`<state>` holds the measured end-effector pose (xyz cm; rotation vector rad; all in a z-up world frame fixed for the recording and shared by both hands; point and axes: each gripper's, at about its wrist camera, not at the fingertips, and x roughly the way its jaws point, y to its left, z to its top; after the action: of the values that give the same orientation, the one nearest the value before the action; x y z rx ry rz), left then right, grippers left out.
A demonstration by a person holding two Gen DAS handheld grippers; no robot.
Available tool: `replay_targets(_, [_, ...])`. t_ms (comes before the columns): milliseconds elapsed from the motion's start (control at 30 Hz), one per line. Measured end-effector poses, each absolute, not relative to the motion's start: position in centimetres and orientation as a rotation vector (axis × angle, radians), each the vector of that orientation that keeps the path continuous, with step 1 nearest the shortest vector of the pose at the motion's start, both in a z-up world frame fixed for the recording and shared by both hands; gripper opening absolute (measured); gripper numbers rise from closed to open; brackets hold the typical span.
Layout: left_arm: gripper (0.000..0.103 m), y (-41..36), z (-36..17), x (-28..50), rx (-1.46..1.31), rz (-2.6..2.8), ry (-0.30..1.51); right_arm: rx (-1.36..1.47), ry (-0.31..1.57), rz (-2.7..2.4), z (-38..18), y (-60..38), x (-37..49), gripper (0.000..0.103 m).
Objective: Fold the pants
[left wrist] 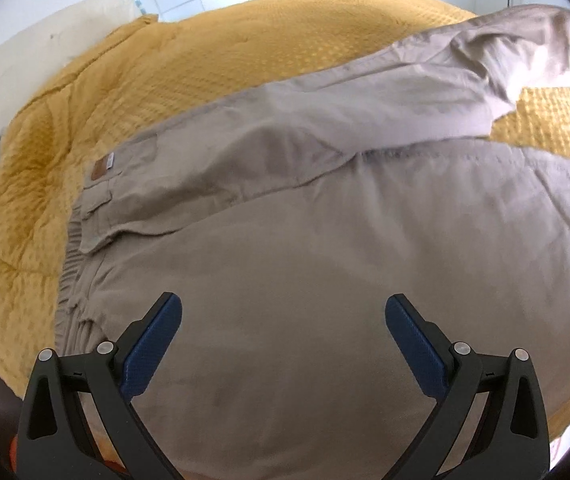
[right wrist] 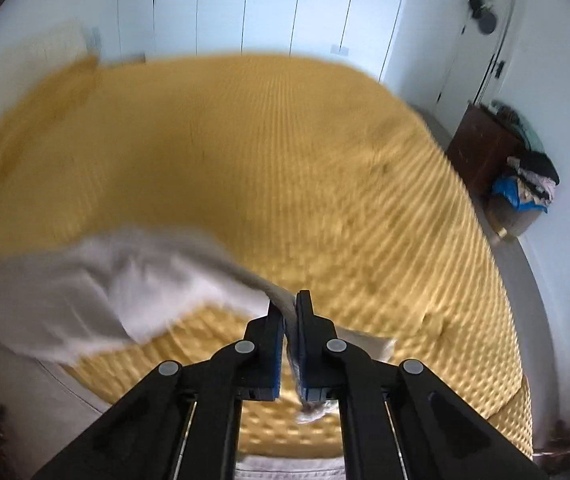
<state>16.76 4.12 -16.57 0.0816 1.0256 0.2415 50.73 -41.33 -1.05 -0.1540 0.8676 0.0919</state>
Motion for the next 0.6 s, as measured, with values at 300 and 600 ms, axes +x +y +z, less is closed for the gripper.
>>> replay_targets(300, [0.102,10.6,-12.4,23.2,-0.590,-0.083,1.005,-0.172,0.676,0.152,3.8,-40.0,39.6,0.006])
replay_targets(600, [0.101,11.4,-12.1,37.6,-0.822,-0.178,0.994,-0.170,0.607,0.172,5.0,-40.0,34.2,0.006])
